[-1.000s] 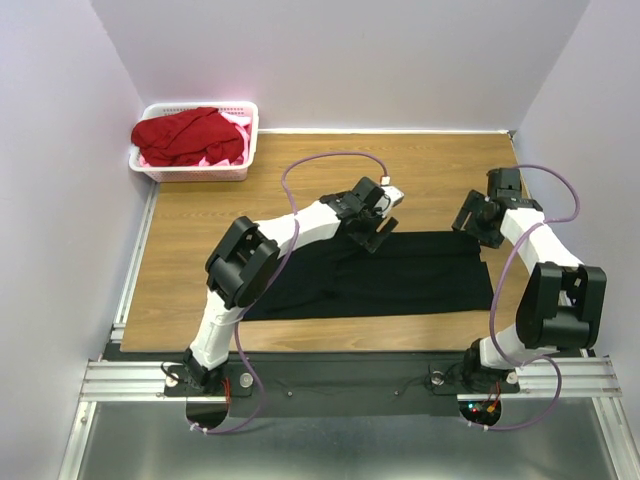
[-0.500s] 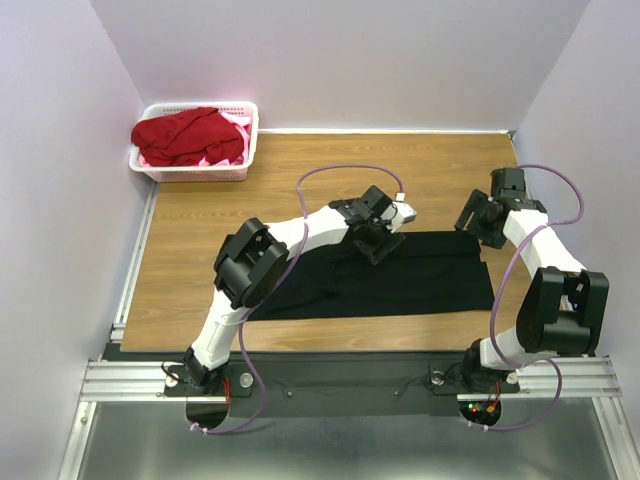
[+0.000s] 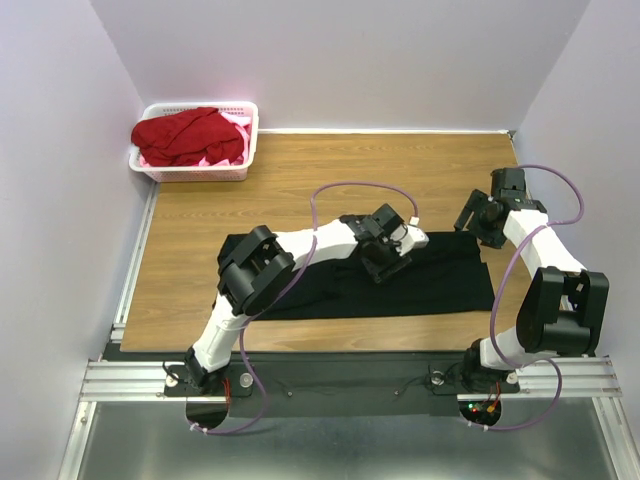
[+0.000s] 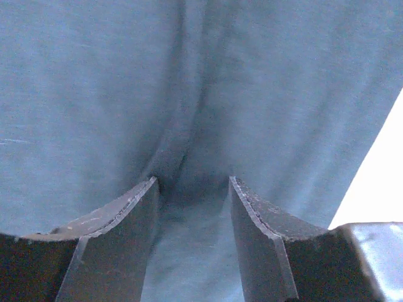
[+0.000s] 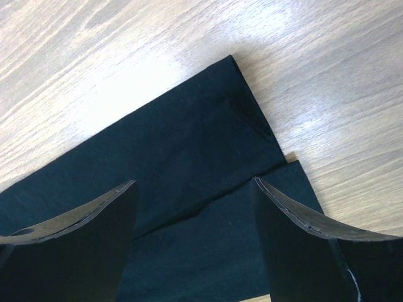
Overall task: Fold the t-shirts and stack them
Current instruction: Fold the tshirt
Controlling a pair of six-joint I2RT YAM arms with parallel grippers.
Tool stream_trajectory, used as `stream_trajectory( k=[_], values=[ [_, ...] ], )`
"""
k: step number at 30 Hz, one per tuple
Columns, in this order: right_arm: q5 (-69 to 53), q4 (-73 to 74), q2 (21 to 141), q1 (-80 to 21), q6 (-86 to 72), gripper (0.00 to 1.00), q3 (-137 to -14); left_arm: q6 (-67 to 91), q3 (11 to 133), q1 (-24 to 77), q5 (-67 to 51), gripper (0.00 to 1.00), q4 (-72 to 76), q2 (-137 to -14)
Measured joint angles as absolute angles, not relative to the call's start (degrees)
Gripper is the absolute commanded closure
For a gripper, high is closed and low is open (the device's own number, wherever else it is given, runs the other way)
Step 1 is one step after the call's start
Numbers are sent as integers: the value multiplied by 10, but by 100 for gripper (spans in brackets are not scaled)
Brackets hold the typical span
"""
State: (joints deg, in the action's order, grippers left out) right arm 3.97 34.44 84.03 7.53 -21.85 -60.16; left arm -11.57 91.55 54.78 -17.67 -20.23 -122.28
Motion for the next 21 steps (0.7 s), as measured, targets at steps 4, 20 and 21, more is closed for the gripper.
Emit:
stream_trajectory(
  k=[4, 20, 21],
  values=[
    [29, 345, 841, 75, -222, 25, -603, -119, 900, 561, -180, 41, -197, -1216],
    [-37, 333, 881, 79, -243, 41, -601, -98, 892, 562, -163, 34, -195, -1207],
    [-37, 330, 881, 83, -245, 41, -584, -93, 892, 562, -157, 32, -198, -1203]
  ],
)
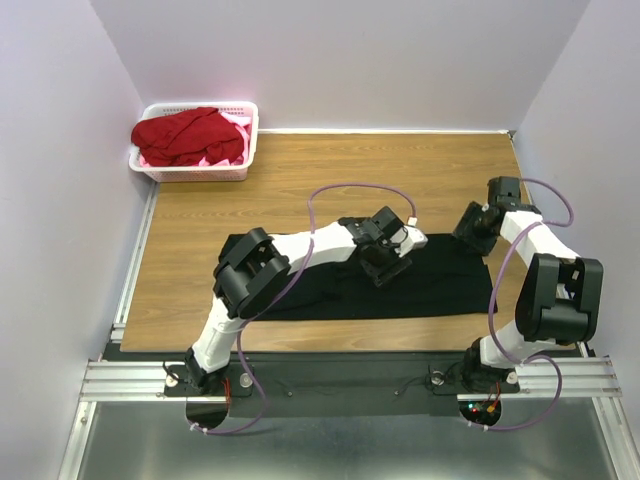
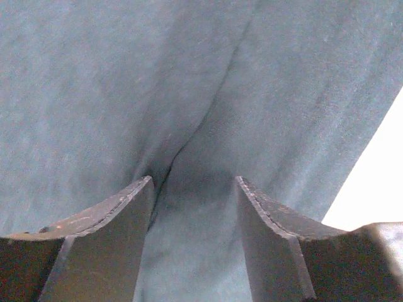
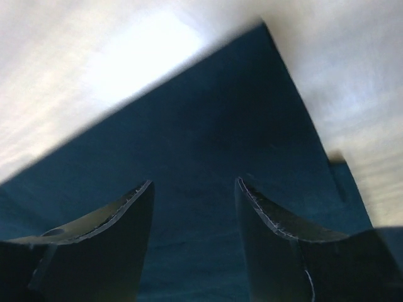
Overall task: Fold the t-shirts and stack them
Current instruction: Fold the tshirt
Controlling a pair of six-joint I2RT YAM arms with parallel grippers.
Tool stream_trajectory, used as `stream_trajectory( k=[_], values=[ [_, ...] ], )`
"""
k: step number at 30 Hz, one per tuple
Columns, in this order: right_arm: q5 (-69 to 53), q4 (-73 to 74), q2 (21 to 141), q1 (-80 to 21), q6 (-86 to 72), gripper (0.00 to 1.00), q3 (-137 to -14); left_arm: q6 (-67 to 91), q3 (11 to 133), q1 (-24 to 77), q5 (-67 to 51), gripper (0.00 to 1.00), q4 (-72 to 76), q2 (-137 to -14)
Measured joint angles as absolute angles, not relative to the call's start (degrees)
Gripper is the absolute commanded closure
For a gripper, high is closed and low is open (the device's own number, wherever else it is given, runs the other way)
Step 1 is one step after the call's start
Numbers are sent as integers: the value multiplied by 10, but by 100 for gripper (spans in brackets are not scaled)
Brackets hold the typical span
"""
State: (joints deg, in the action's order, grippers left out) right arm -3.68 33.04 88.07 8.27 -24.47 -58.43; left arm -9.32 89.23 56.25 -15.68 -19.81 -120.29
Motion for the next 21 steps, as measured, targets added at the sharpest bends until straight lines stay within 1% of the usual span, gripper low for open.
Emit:
stream_trajectory(
  k=[3, 6, 9, 10, 13, 15, 18, 21],
  values=[
    [-37, 331, 880, 91, -247, 41, -554, -70, 890, 561, -127, 29, -209, -1178],
    [-36, 333, 880, 94, -249, 41, -543, -35, 871, 555, -90, 28, -209, -1123],
    [-37, 329, 874, 95, -253, 41, -543, 20, 827, 534, -56, 28, -201, -1032],
    [-37, 328, 872, 95, -253, 44, -543, 40, 808, 520, -47, 28, -199, -1001],
    [-37, 325, 866, 95, -255, 44, -543, 106, 727, 437, -14, 31, -191, -898],
    [-37, 325, 865, 95, -256, 44, -542, 152, 669, 369, 13, 32, -187, -851],
    [-37, 325, 865, 95, -258, 45, -543, 202, 580, 277, 35, 38, -190, -812],
    [-40, 322, 865, 95, -260, 45, -543, 233, 512, 209, 46, 44, -199, -804]
  ],
)
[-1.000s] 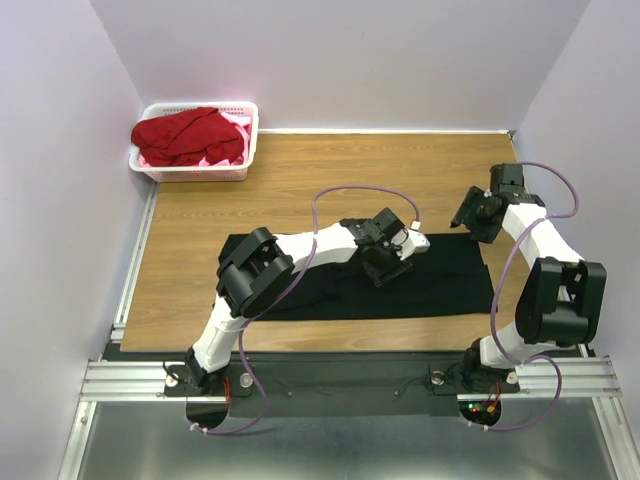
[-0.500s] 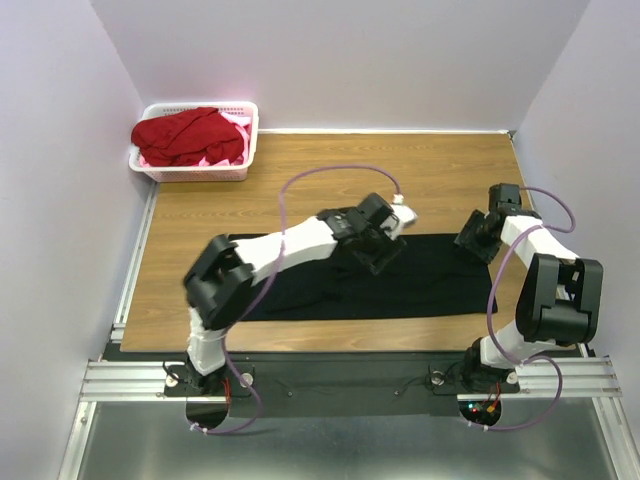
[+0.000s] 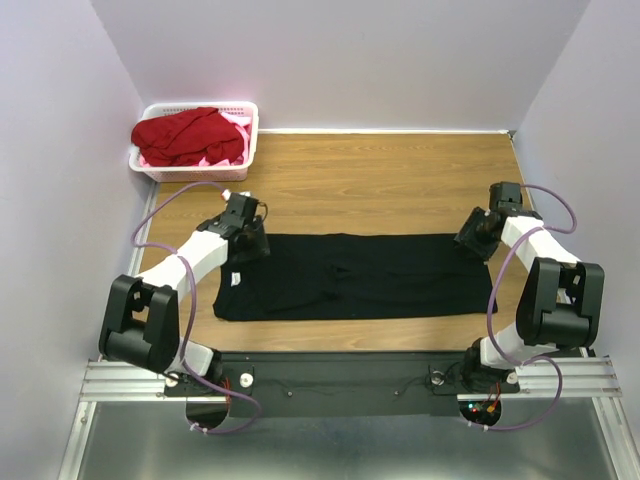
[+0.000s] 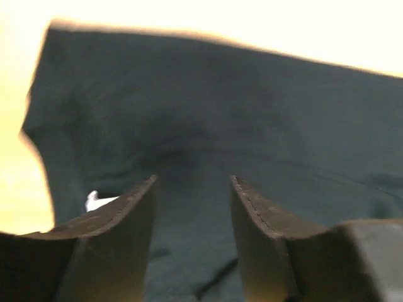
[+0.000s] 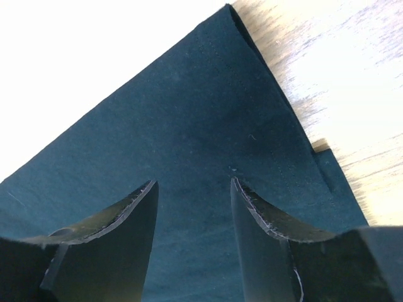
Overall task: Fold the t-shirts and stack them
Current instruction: Fold the tshirt
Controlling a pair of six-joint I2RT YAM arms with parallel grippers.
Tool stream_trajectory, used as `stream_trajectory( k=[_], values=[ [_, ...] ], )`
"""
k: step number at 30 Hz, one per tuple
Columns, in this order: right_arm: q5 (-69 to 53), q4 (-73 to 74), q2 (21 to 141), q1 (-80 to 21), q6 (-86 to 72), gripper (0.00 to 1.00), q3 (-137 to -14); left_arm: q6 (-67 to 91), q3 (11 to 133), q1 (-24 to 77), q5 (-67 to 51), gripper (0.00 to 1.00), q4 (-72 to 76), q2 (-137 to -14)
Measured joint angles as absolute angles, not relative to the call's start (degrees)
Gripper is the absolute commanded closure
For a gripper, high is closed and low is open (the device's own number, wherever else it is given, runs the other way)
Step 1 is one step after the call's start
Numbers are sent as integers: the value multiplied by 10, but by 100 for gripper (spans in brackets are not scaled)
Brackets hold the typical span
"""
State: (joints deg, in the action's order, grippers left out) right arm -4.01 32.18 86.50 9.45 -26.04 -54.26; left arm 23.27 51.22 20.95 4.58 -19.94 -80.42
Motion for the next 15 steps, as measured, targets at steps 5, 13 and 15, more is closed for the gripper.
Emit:
stream_trajectory(
  k=[5, 13, 15],
  values=[
    [-41, 316, 866, 95, -265, 45, -542, 261, 464, 165, 61, 49, -194, -817],
    [-30, 287, 900, 114, -279, 45, -510, 290, 445, 120, 58, 53, -137, -861],
    [-37, 273, 905, 133, -296, 45, -509, 293, 442, 103, 48, 53, -123, -862]
  ],
)
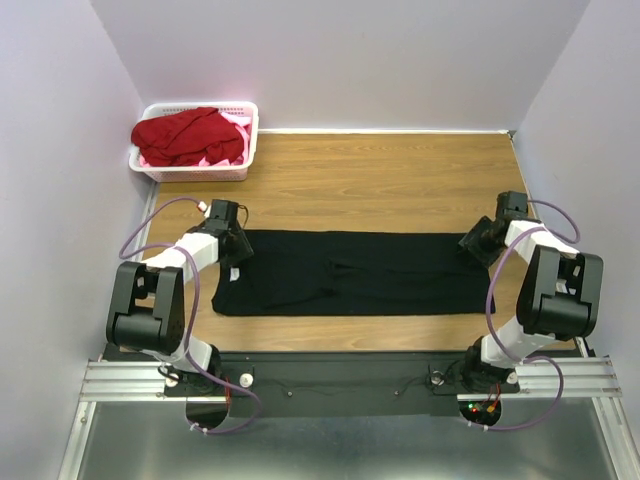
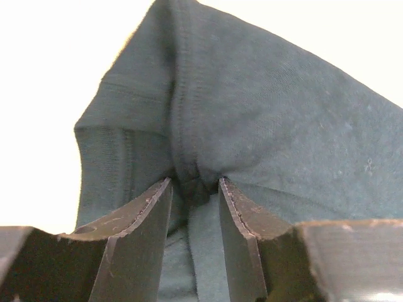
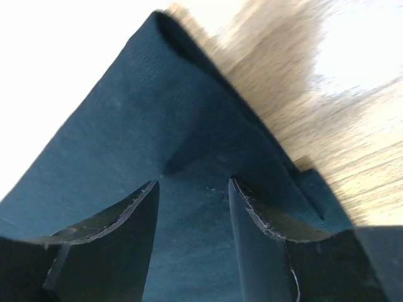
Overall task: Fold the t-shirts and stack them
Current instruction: Fold the tshirt
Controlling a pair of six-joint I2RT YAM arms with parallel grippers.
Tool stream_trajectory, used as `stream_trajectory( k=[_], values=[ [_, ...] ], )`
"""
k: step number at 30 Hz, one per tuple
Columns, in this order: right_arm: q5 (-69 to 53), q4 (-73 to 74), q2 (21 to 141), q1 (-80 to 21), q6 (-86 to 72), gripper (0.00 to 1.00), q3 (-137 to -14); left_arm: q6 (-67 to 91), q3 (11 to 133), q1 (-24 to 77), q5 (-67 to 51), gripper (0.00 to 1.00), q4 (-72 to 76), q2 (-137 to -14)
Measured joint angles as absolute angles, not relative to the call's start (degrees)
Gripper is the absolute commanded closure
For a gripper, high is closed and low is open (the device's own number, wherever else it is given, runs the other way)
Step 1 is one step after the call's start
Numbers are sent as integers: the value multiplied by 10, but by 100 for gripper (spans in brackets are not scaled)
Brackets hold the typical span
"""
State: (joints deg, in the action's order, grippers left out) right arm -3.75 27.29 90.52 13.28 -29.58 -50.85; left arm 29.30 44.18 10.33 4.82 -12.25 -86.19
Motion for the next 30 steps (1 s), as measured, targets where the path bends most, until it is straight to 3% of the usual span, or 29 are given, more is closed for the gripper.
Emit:
stream_trajectory(
  k=[12, 20, 25, 30],
  values=[
    [-51, 255, 912, 183, -347, 44, -509, 288, 508, 60, 5, 50, -87, -933],
    [-33, 272, 873, 173, -296, 44, -510, 271, 579, 125, 54, 31, -152, -950],
    [-13, 308, 817, 83, -264, 44, -529, 276, 582, 165, 102, 19, -193, -892],
    [-13, 317, 818, -48, -247, 44, -549, 286, 582, 199, 128, 17, -206, -853]
  ],
)
